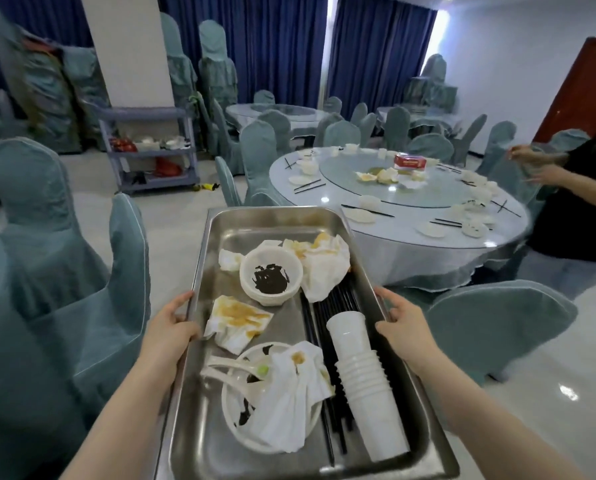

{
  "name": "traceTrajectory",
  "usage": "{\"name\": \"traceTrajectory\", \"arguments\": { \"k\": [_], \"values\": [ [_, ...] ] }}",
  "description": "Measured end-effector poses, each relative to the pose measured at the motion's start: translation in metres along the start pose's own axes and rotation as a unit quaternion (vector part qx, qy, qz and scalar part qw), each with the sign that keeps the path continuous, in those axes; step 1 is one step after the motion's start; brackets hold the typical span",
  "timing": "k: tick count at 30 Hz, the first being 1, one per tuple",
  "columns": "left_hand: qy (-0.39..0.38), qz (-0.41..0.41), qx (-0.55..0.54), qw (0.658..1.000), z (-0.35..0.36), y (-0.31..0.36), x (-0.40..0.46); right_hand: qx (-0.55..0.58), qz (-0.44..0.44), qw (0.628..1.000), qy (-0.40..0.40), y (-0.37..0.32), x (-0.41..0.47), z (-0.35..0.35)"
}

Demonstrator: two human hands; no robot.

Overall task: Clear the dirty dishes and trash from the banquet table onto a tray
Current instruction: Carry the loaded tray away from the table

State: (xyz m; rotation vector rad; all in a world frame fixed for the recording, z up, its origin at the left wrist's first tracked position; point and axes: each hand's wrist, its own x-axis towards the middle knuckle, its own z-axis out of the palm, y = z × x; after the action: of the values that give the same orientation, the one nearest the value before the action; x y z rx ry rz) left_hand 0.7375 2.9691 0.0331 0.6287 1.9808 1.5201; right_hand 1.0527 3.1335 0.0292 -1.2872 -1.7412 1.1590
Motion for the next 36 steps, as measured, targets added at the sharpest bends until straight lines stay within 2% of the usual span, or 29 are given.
{"name": "traceTrajectory", "arguments": {
  "k": [8,12,16,21,27,31,36],
  "values": [
    [0.113,-0.023,-0.006,0.993,0.031,0.025,0.14,-0.008,-0.039,0.993,-0.109,-0.017,0.221,0.073],
    [0.177,-0.039,-0.001,0.983,0.02,0.041,0.206,-0.006,-0.067,0.986,-0.155,-0.042,0.308,0.129],
    [0.209,-0.039,-0.041,0.976,0.008,0.057,0.283,0.001,-0.087,0.978,-0.187,-0.067,0.391,0.189],
    [0.218,-0.032,-0.051,0.974,-0.015,0.068,0.398,0.01,-0.092,0.978,-0.187,-0.093,0.487,0.266],
    [0.204,-0.057,-0.054,0.976,-0.028,0.074,0.514,-0.027,-0.084,0.975,-0.206,-0.125,0.593,0.327],
    [0.192,-0.046,-0.061,0.978,-0.031,0.085,0.603,-0.019,-0.08,0.972,-0.218,-0.141,0.673,0.373],
    [0.241,-0.047,-0.082,0.966,-0.02,0.09,0.695,0.003,-0.096,0.963,-0.251,-0.155,0.776,0.433]
  ]
}}
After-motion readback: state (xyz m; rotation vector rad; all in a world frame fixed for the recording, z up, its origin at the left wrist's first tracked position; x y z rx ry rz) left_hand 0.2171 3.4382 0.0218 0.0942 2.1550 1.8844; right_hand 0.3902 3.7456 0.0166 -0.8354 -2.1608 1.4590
